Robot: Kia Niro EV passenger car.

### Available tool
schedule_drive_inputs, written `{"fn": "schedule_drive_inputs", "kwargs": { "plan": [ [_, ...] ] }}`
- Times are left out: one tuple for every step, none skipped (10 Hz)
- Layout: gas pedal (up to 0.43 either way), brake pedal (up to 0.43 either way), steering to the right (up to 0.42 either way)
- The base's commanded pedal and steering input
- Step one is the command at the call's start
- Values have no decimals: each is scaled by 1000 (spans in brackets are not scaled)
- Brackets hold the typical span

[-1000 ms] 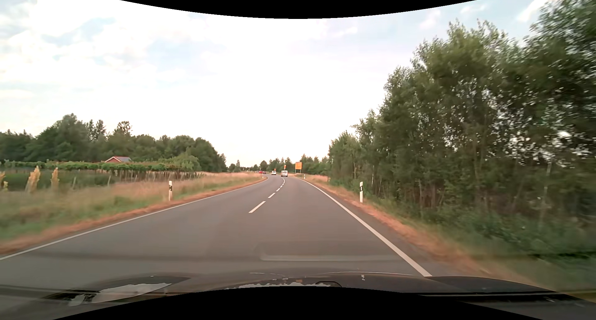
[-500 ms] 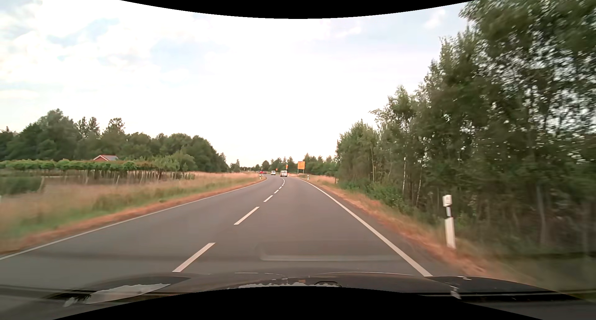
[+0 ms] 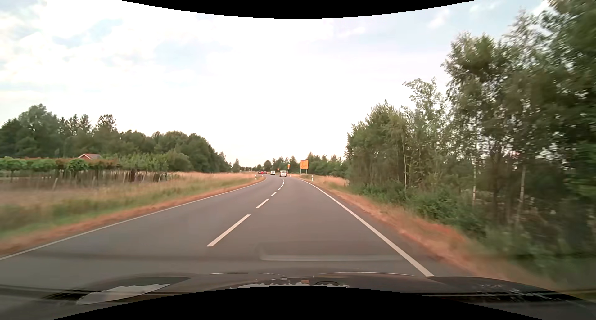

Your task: Follow the waypoints while adhering to traffic rules and regulations

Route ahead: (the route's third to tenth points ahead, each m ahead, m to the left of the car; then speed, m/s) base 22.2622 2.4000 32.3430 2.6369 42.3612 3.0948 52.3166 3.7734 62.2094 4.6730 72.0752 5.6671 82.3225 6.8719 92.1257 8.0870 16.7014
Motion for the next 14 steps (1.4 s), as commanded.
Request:
{"fn": "schedule_drive_inputs", "kwargs": {
  "plan": [
    [157,0,-6],
    [157,0,-6],
    [150,0,-6],
    [138,0,-6],
    [138,0,-6],
    [138,0,-6],
    [138,0,-6],
    [130,0,-5],
    [130,0,-5],
    [130,0,-6],
    [130,0,-6],
    [130,0,-6],
    [130,0,-6],
    [118,0,-6]
  ]
}}
